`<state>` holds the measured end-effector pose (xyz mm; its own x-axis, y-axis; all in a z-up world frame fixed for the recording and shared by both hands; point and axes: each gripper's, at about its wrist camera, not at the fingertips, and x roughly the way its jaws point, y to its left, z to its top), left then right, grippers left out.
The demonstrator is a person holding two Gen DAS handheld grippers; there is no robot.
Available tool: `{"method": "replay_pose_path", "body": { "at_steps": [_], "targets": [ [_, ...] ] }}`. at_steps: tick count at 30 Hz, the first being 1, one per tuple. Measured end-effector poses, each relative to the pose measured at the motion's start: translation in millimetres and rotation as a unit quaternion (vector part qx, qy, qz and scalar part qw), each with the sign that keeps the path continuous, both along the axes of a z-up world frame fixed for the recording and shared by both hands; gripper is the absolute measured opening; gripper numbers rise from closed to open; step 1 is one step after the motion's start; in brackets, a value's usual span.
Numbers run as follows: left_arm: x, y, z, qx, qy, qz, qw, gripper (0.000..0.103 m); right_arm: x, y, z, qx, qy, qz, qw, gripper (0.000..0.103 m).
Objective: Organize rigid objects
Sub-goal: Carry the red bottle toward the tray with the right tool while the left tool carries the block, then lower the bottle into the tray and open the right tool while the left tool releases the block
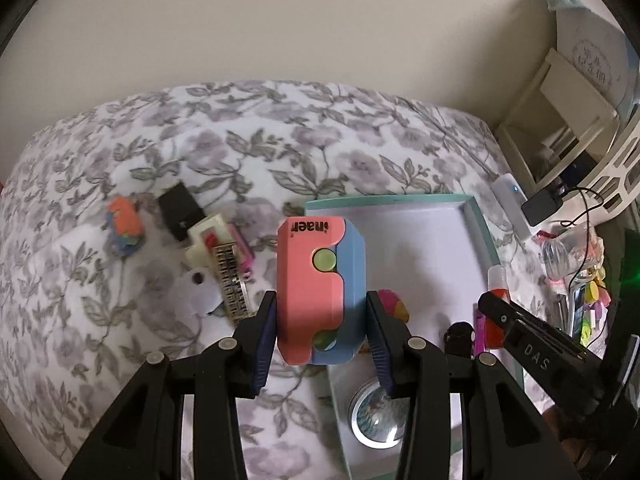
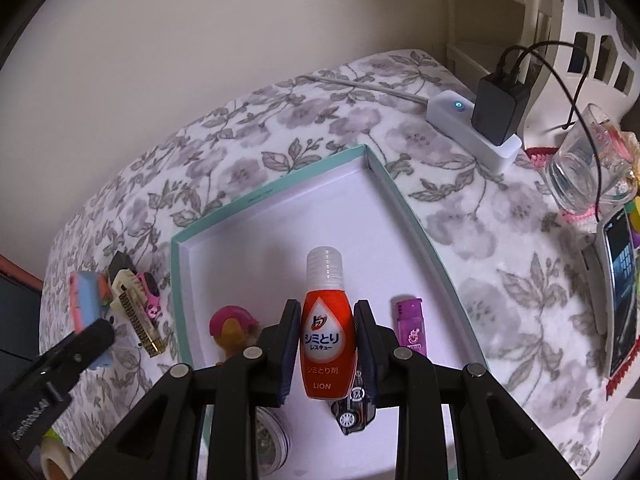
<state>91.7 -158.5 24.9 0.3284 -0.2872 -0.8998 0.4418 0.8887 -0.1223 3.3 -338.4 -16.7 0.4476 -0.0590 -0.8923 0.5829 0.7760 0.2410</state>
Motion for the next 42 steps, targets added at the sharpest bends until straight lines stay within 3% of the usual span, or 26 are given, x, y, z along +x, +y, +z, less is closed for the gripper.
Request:
{"method": "replay_pose_path", "body": {
  "at_steps": [19, 42],
  "targets": [
    [25.6, -53.0, -59.2, 0.043, 0.0, -0.022, 0.9988, 0.044, 17.9, -22.7, -34.4, 0.006, 0.034, -0.012, 0.999, 0.029],
    [19.8, -61.4, -66.9, 0.048, 0.009, -0.036, 0.9981, 0.044, 20.1, -16.0, -36.6, -0.002, 0.048, 0.001, 0.999, 0.029]
  ]
}}
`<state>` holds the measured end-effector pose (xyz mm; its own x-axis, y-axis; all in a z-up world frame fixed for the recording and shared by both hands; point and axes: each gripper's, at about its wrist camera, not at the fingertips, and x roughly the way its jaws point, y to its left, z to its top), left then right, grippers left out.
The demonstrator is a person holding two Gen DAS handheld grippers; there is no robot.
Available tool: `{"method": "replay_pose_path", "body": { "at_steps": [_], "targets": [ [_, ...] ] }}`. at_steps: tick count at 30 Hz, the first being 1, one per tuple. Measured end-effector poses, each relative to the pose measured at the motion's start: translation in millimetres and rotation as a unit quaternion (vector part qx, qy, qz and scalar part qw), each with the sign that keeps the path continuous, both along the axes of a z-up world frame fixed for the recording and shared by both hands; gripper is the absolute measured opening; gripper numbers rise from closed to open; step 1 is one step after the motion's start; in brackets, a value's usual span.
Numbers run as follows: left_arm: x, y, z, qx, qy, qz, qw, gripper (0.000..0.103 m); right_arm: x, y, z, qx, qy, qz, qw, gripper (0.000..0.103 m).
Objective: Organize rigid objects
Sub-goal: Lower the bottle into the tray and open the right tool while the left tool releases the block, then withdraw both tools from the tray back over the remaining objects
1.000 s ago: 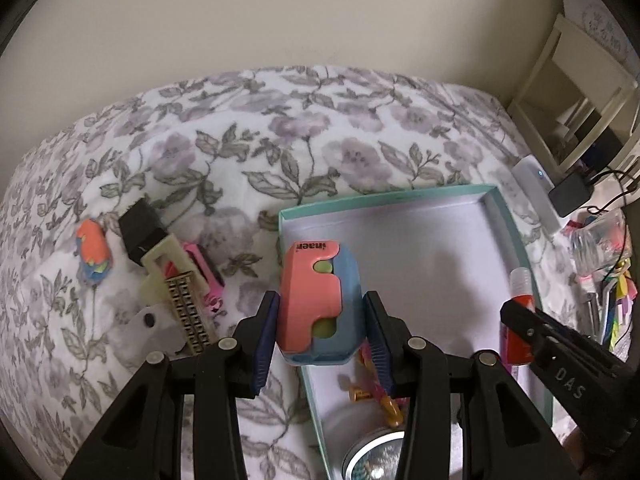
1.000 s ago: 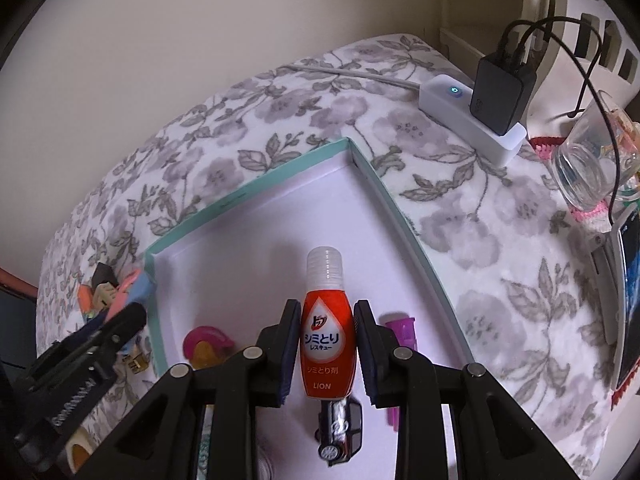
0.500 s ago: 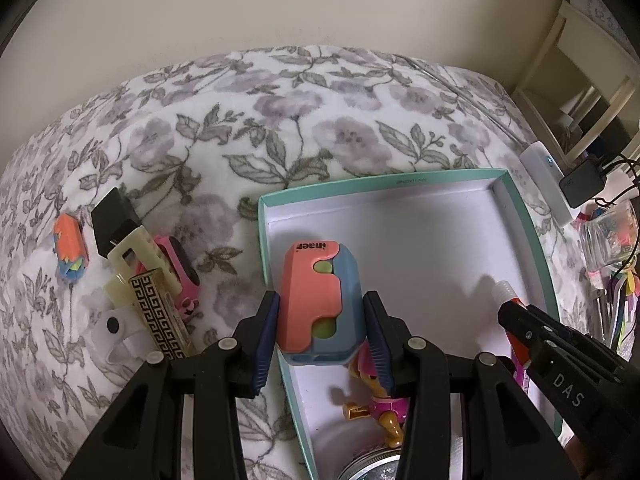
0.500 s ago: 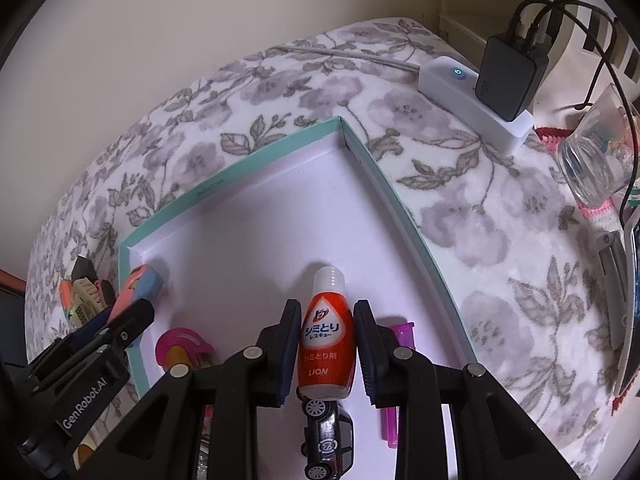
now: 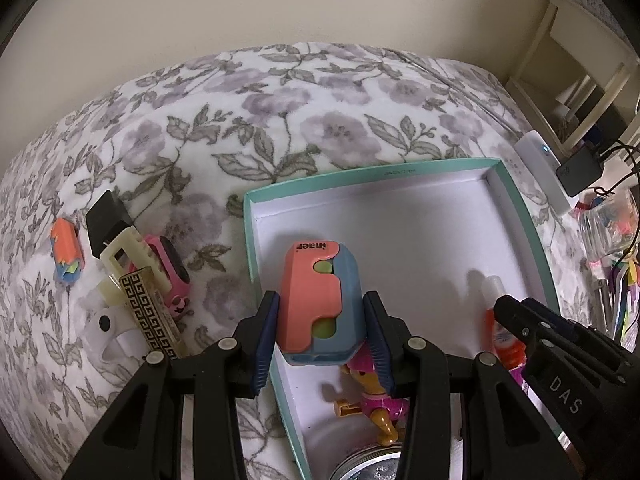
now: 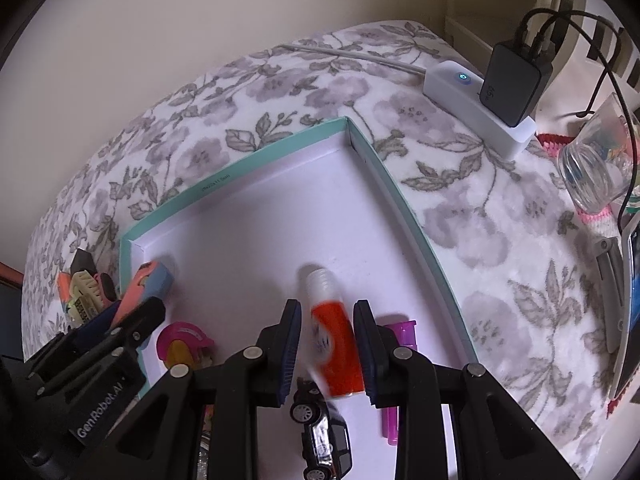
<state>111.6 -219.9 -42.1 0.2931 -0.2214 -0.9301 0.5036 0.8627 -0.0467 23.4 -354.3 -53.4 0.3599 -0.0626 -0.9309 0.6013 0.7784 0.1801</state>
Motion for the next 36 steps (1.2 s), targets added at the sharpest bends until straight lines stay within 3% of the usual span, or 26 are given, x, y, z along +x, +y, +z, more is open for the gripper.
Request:
{"method": "replay_pose_path", "body": {
  "at_steps": [9, 19, 24, 26, 28, 32, 36],
  "targets": [
    [-0.4, 1.2, 5.5, -0.015, 0.002, 0.001, 0.9999, 0.047, -0.2, -1.8, 3.8, 0.0, -0.002, -0.001, 1.0, 0.029],
    [3.2, 7.7, 29.1, -0.031, -0.008, 0.014, 0.9994, 0.053, 0.6, 2.5, 33.2, -0.024, -0.024, 0.008, 0.999, 0.029],
    [9.8, 19.2, 42.0, -0.035, -0.019, 0.034, 0.9986, 0.061, 0.2, 7.1, 54.0, -0.043, -0.044, 0.014, 0.998, 0.03],
    [13.1, 25.5, 46.5, -0.037, -0.021, 0.045, 0.9981, 0.074, 1.3, 8.8, 60.1, -0.051, -0.048, 0.016, 0.997, 0.03],
    [16.3, 32.1, 49.6, -0.041, -0.021, 0.056, 0.9974, 0.077, 1.4, 9.5, 63.5, -0.056, -0.051, 0.017, 0.997, 0.032],
    [21.3, 41.4, 51.7, -0.042, -0.02, 0.073, 0.9962, 0.08, 1.3, 10.1, 67.1, -0.062, -0.057, 0.016, 0.996, 0.061],
    [26.2, 49.9, 51.6, -0.039, -0.018, 0.089, 0.9951, 0.081, 1.3, 10.0, 67.3, -0.066, -0.059, 0.013, 0.996, 0.071]
  ]
}}
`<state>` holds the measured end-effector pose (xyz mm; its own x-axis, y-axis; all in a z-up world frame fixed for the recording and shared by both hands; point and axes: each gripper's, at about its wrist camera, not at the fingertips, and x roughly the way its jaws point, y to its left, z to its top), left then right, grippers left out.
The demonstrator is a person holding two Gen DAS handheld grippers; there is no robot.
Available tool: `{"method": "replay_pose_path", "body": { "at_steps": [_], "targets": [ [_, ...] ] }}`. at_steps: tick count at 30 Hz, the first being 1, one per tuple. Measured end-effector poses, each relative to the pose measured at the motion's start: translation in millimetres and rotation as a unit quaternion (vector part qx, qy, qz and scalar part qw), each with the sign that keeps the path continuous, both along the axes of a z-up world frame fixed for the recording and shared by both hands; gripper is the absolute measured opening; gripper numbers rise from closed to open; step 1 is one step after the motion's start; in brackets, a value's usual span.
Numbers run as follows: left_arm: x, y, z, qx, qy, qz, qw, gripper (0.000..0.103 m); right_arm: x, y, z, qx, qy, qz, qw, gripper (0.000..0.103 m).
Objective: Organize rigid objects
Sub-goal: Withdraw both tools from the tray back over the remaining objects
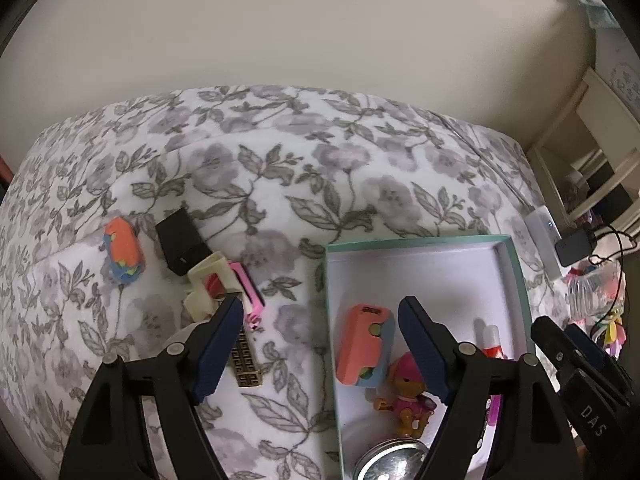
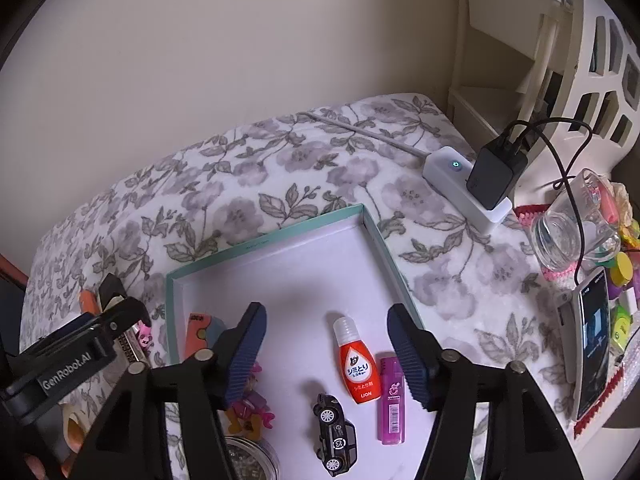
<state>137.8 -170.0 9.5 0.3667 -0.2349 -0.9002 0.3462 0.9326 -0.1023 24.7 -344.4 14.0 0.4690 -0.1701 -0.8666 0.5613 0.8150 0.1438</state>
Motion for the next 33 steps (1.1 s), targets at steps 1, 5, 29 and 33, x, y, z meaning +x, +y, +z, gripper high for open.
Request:
{"method": "replay_pose_path", "body": {
  "at_steps": [1, 5, 29, 33],
  "targets": [
    [0.9, 2.0, -0.1, 0.0, 0.001, 0.003, 1.0, 0.081, 0.0, -0.5, -0.4, 0.001, -0.001, 0.0, 1.0, 0.073],
    [3.1, 6.5, -1.1, 0.004, 0.003, 0.013, 0.9999, 0.082, -0.3, -1.8, -2.9, 0.003, 0.0, -0.002, 1.0, 0.08],
    [16.5, 40.0, -9.7, 0.01, 0.036, 0.065, 0.9972, 0.103, 8.4, 12.5, -9.3, 0.03, -0.017, 0.026, 0.999, 0.103],
    [21.5, 57.3, -2.8, 0.013, 0.033, 0.081, 0.996, 0.103, 13.9, 24.3, -9.9, 0.035, -0.017, 0.027, 0.999, 0.103]
  ]
}}
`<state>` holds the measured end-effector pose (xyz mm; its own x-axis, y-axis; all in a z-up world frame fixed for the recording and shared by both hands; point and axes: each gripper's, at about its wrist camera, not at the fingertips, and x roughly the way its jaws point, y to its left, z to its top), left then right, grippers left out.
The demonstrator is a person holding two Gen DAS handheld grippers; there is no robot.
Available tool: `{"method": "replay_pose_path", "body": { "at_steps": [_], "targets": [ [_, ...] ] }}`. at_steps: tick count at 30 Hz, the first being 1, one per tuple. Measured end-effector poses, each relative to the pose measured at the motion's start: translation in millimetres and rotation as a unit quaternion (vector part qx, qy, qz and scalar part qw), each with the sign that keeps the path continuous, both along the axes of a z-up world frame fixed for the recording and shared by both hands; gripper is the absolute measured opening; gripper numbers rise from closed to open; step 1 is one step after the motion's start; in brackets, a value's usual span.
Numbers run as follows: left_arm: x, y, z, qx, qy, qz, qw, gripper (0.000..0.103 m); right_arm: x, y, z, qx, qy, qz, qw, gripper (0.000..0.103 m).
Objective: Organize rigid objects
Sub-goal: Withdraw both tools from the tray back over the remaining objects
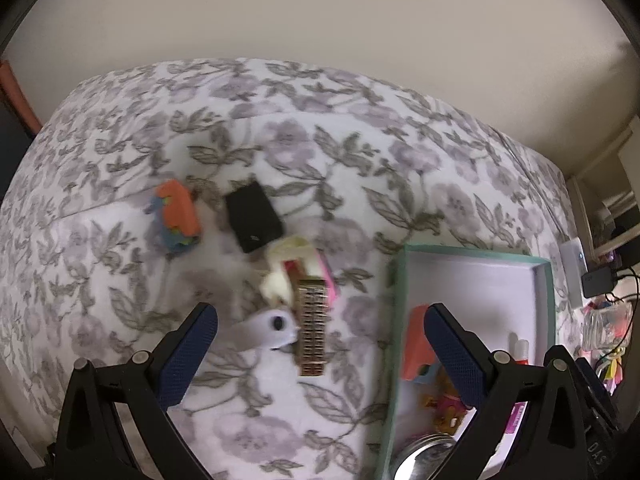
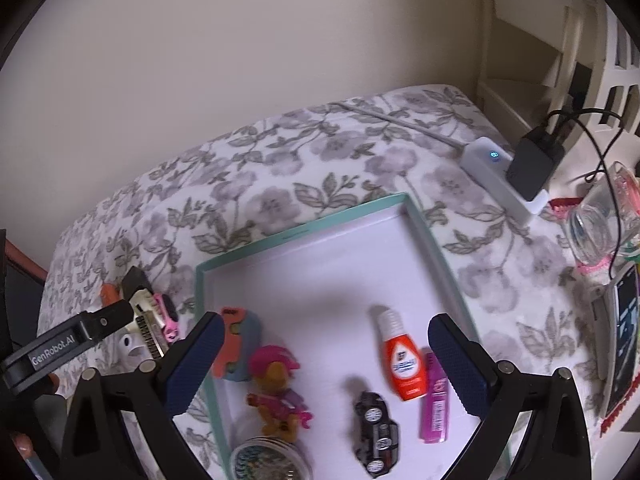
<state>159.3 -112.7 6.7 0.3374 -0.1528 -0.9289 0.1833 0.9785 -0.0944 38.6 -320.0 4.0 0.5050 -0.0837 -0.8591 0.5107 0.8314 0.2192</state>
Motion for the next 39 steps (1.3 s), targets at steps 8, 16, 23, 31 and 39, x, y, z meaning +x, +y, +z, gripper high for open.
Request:
{"method": "replay_pose_path", "body": {
  "at_steps": [8, 16, 23, 31, 39],
  "targets": [
    [12.0, 60.0, 10.9, 0.013, -0.013, 0.071, 0.9973, 0.103, 15.3, 40.1, 6.2, -0.002, -0.018, 0.045, 0.999, 0.103],
    [16.7, 111.6, 14.7, 0.028, -0.011, 0.115, 0.9929, 0.103, 35.3, 92.7, 4.3, -0.017, -0.013, 0.102, 0.995, 0.103],
    [22.4, 147.9, 19.8, 0.022, -0.013, 0.141, 0.9897, 0.103, 50.2, 122.1, 2.5, -0.005, -0.021, 0.136, 0.991, 0.103],
    [33.5, 170.6, 16.6, 0.02, -0.007, 0.161, 0.9868, 0.103, 66.8, 140.6, -12.4, -0.022, -0.004, 0.157, 0.987, 0.102],
    [37.7, 152.8, 4.2, 0.035, 0.006, 0.138, 0.9897, 0.103, 78.3, 151.7, -31.7, -0.027, 0.016, 0.17, 0.985, 0.096]
  ]
}}
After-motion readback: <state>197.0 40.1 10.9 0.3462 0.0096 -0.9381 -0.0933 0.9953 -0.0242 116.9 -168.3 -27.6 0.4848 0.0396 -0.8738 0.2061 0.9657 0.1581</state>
